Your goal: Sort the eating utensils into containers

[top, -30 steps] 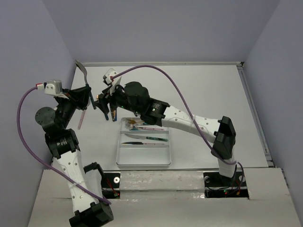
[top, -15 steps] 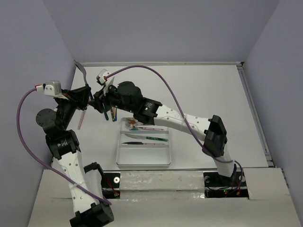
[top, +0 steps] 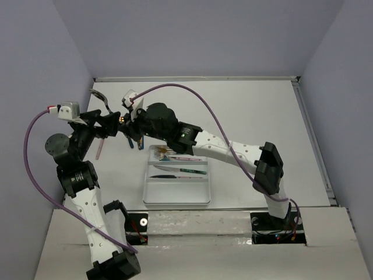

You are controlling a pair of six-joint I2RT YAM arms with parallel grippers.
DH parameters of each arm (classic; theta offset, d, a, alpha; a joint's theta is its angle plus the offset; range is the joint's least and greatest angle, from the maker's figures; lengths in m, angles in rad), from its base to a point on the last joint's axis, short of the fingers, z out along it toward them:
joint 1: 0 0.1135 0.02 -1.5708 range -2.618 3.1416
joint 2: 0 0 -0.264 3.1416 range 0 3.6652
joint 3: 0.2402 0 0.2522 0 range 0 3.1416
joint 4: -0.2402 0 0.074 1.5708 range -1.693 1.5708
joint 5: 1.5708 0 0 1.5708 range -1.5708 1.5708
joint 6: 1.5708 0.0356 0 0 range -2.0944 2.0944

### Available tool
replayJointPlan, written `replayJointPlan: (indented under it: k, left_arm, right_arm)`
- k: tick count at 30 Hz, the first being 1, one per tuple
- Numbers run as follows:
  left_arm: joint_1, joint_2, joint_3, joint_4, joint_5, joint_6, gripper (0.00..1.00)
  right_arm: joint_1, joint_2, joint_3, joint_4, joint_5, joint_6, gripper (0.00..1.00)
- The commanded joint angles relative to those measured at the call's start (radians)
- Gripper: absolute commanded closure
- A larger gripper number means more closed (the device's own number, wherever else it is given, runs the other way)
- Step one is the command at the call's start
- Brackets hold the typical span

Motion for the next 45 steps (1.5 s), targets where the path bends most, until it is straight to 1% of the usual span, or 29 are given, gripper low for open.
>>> replayJointPlan:
  k: [1, 4, 6, 7, 9, 11, 12, 13, 15, 17, 19, 24, 27, 31, 38, 40, 41, 43, 44, 45]
  left_arm:
    - [0.0, -0.009, 0.054, -0.121, -0.015, 0.154, 0.01]
    - [0.0, 0.014, 0.112, -0.25, -0.104, 0.293, 0.01]
    - [0.0, 0.053, 0.16, -0.338, -0.151, 0.344, 0.01]
    - [0.001, 0.069, 0.174, -0.365, -0.162, 0.369, 0.01]
    - [0.001, 0.11, 0.194, -0.422, -0.171, 0.423, 0.01]
    - [0.001, 0.132, 0.191, -0.436, -0.171, 0.443, 0.01]
    - [0.001, 0.135, 0.18, -0.431, -0.176, 0.453, 0.01]
    - [0.0, 0.136, 0.174, -0.428, -0.181, 0.455, 0.01]
    - [0.001, 0.133, 0.165, -0.428, -0.188, 0.466, 0.01]
    - [0.001, 0.126, 0.162, -0.426, -0.196, 0.469, 0.01]
    - [0.0, 0.11, 0.157, -0.422, -0.21, 0.473, 0.01]
    - [0.001, 0.081, 0.136, -0.4, -0.224, 0.475, 0.01]
    - [0.001, 0.087, 0.131, -0.396, -0.214, 0.475, 0.01]
    - [0.001, 0.098, 0.128, -0.397, -0.211, 0.478, 0.01]
    - [0.0, 0.107, 0.122, -0.393, -0.198, 0.483, 0.01]
    - [0.0, 0.112, 0.122, -0.393, -0.195, 0.48, 0.01]
    - [0.001, 0.112, 0.122, -0.393, -0.195, 0.481, 0.01]
    - [0.001, 0.112, 0.122, -0.393, -0.195, 0.484, 0.01]
    - [0.001, 0.11, 0.123, -0.394, -0.195, 0.484, 0.01]
    - [0.001, 0.112, 0.122, -0.394, -0.193, 0.484, 0.01]
  right_arm:
    - [-0.036, -0.169, -0.103, -0.115, -0.09, -0.035, 1.0]
    - [-0.067, -0.266, -0.217, -0.258, -0.127, -0.07, 1.0]
    - [-0.067, -0.312, -0.289, -0.321, -0.11, -0.121, 1.0]
    - [-0.076, -0.353, -0.362, -0.37, -0.104, -0.129, 1.0]
    - [-0.076, -0.387, -0.433, -0.434, -0.108, -0.144, 1.0]
    - [-0.076, -0.41, -0.498, -0.493, -0.129, -0.161, 1.0]
    - [-0.076, -0.409, -0.504, -0.528, -0.134, -0.168, 1.0]
    - [-0.076, -0.404, -0.509, -0.607, -0.142, -0.176, 1.0]
    - [-0.076, -0.384, -0.513, -0.707, -0.168, -0.202, 1.0]
    - [-0.076, -0.374, -0.522, -0.748, -0.189, -0.216, 1.0]
    - [-0.076, -0.372, -0.545, -0.781, -0.264, -0.236, 1.0]
    - [-0.076, -0.404, -0.627, -0.795, -0.398, -0.303, 1.0]
    - [-0.076, -0.388, -0.651, -0.806, -0.45, -0.336, 1.0]
    - [-0.076, -0.296, -0.638, -0.855, -0.472, -0.374, 1.0]
    - [-0.067, -0.237, -0.622, -0.854, -0.473, -0.412, 1.0]
    - [-0.067, -0.208, -0.601, -0.854, -0.444, -0.411, 1.0]
    - [-0.067, -0.202, -0.596, -0.854, -0.438, -0.411, 0.99]
    - [-0.067, -0.188, -0.587, -0.846, -0.412, -0.411, 0.93]
    - [-0.067, -0.183, -0.585, -0.844, -0.401, -0.409, 0.85]
    - [-0.067, -0.177, -0.584, -0.844, -0.381, -0.405, 0.8]
